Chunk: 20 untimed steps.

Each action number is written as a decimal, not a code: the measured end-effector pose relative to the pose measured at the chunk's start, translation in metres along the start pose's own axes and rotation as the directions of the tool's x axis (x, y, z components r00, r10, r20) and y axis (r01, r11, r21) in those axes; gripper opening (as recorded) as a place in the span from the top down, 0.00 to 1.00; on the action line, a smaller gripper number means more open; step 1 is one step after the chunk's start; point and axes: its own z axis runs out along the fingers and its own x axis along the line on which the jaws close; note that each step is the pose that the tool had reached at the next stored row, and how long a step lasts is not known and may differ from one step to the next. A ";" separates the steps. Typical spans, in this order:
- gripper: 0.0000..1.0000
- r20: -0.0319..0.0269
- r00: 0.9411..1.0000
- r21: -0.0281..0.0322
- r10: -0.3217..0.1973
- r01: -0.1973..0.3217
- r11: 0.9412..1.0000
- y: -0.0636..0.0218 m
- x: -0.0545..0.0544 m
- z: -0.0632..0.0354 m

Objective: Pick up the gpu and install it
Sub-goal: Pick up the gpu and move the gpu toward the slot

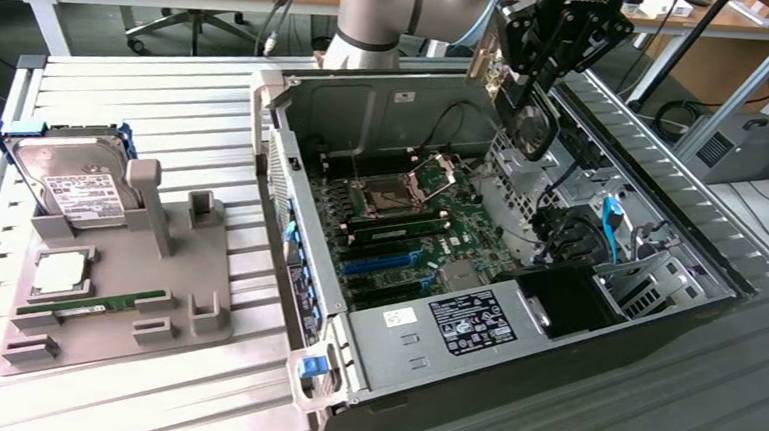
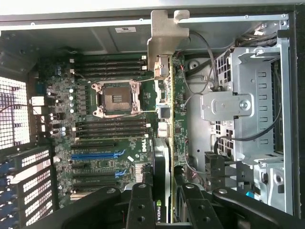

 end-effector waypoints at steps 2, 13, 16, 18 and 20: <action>0.73 0.000 1.000 0.000 0.000 0.000 1.000 0.0000 0.000 0.0000; 0.73 0.000 1.000 -0.001 -0.009 0.009 1.000 0.0010 -0.018 0.0006; 0.73 -0.001 1.000 -0.002 -0.016 0.016 1.000 0.0011 -0.020 0.0007; 0.73 -0.001 1.000 -0.002 -0.016 0.016 1.000 0.0013 -0.023 0.0008; 0.73 -0.001 1.000 -0.001 -0.016 0.016 1.000 0.0013 -0.023 0.0008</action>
